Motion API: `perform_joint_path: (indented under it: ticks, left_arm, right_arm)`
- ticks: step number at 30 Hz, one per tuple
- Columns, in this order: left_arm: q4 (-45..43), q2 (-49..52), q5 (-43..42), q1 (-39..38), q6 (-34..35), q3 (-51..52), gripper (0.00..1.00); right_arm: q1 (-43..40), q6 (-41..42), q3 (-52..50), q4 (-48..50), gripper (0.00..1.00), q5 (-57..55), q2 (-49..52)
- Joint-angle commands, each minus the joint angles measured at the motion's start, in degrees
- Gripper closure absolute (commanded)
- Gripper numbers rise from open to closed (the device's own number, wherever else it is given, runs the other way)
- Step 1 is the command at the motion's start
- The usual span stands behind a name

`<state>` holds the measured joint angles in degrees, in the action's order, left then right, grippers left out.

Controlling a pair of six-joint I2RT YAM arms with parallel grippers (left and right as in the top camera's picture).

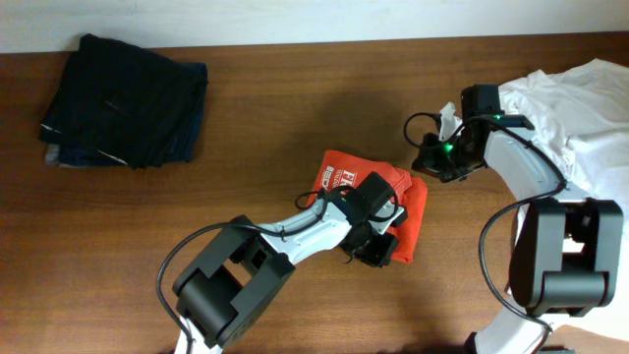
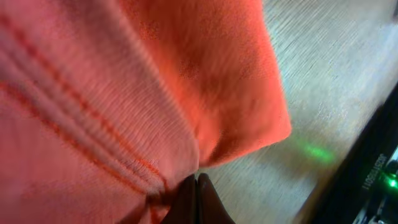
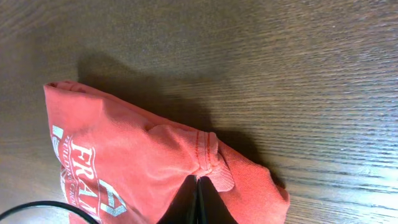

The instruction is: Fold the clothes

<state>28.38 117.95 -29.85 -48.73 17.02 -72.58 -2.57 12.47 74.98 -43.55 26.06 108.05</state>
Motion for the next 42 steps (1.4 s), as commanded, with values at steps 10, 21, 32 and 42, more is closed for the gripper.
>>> perform_joint_path:
  ticks: [10, 21, 32, 42]
  left_arm:
    - [12.20, -13.29, 19.82, 1.84, 0.33, -5.14, 1.00]
    - [9.40, -4.37, 9.86, 2.38, 8.02, -1.86, 0.99]
    - [20.31, -0.09, 54.05, 4.39, -2.58, -1.36, 0.99]
    - [24.76, -1.49, 26.95, 21.16, -8.11, -23.54, 1.00]
  right_arm:
    - [4.28, -1.11, -12.20, 12.66, 0.96, -2.21, 1.66]
    - [-13.86, 0.66, 14.82, -11.98, 0.02, -16.04, -2.03]
    - [-15.82, 0.63, 14.82, -11.96, 0.02, -16.09, -2.03]
    - [-15.82, 0.63, 14.82, -11.96, 0.02, -16.09, -2.03]
